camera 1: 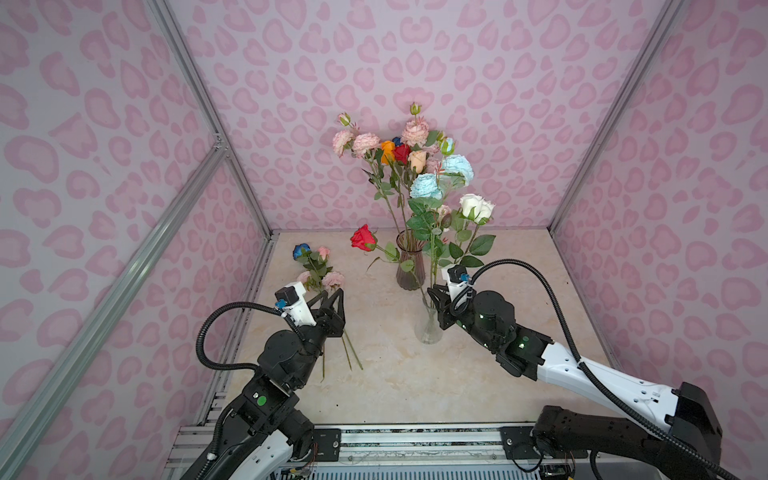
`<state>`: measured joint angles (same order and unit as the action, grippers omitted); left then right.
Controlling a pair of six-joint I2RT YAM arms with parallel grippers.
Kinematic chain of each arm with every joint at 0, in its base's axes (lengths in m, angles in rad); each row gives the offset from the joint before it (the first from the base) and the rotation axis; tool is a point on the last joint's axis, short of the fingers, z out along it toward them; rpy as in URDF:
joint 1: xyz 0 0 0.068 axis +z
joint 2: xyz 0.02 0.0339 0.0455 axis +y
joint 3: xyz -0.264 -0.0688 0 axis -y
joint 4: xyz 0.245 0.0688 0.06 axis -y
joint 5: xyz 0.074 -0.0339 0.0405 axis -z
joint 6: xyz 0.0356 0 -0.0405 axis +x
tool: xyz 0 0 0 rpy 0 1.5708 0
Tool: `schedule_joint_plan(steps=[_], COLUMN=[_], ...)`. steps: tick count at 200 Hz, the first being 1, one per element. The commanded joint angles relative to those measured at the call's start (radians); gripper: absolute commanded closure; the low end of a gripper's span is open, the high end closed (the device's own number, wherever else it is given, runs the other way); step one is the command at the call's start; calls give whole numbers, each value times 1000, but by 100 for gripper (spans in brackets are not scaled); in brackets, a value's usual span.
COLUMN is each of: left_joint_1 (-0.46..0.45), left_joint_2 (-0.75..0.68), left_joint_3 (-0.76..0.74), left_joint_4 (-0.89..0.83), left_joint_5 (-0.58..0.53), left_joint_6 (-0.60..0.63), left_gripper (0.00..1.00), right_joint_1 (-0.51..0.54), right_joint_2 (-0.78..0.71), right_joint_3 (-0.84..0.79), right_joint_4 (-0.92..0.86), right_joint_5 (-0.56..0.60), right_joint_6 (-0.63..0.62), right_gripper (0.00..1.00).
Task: Arrange the flowers into the vase
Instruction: 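Lower the pale blue rose into the clear cylinder and open the right gripper, then draw back the right gripper while the left gripper reaches to the pile, then grasp the blue rose stem in the pile with the left gripper and lift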
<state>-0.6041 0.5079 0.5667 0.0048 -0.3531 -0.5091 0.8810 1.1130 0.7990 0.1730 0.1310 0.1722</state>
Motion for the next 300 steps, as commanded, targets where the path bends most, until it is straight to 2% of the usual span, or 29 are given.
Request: schedule_joint_plan(steps=[1, 26, 52, 79, 102, 119, 122, 136, 153, 188, 237, 300], left_joint_1=[0, 29, 111, 194, 276, 357, 368, 412, 430, 462, 487, 487], left_joint_2=[49, 190, 311, 416, 540, 659, 681, 787, 919, 1104, 1261, 1312], left_joint_3=[-4, 22, 32, 35, 62, 103, 113, 176, 257, 381, 524, 569], left_joint_4=[-16, -100, -129, -126, -149, -159, -160, -182, -207, -250, -276, -274], left_joint_5=[-105, -158, -73, -12, 58, 149, 166, 210, 226, 140, 155, 98], left_joint_6=[-52, -140, -240, -294, -313, -310, -307, -278, -235, -207, -129, -67], left_gripper=[51, 51, 51, 55, 59, 63, 67, 74, 83, 89, 89, 81], right_joint_1=[34, 91, 120, 123, 122, 122, 122, 122, 121, 116, 80, 37], right_joint_2=[-43, -114, -193, -273, -328, -358, -362, -376, -387, -396, -400, -385], right_joint_3=[14, 41, 73, 50, 1, -33, -37, -43, -53, -80, -122, -136], right_joint_4=[3, -59, -149, -165, -142, -122, -122, -128, -124, -109, -74, -63], right_joint_5=[40, 80, 113, 107, 117, 128, 131, 137, 143, 137, 103, 64], right_joint_6=[2, -36, -69, -60, -54, -51, -50, -55, -57, -44, -17, 7], right_gripper=[80, 77, 76, 79, 81, 82, 82, 84, 83, 84, 83, 82])
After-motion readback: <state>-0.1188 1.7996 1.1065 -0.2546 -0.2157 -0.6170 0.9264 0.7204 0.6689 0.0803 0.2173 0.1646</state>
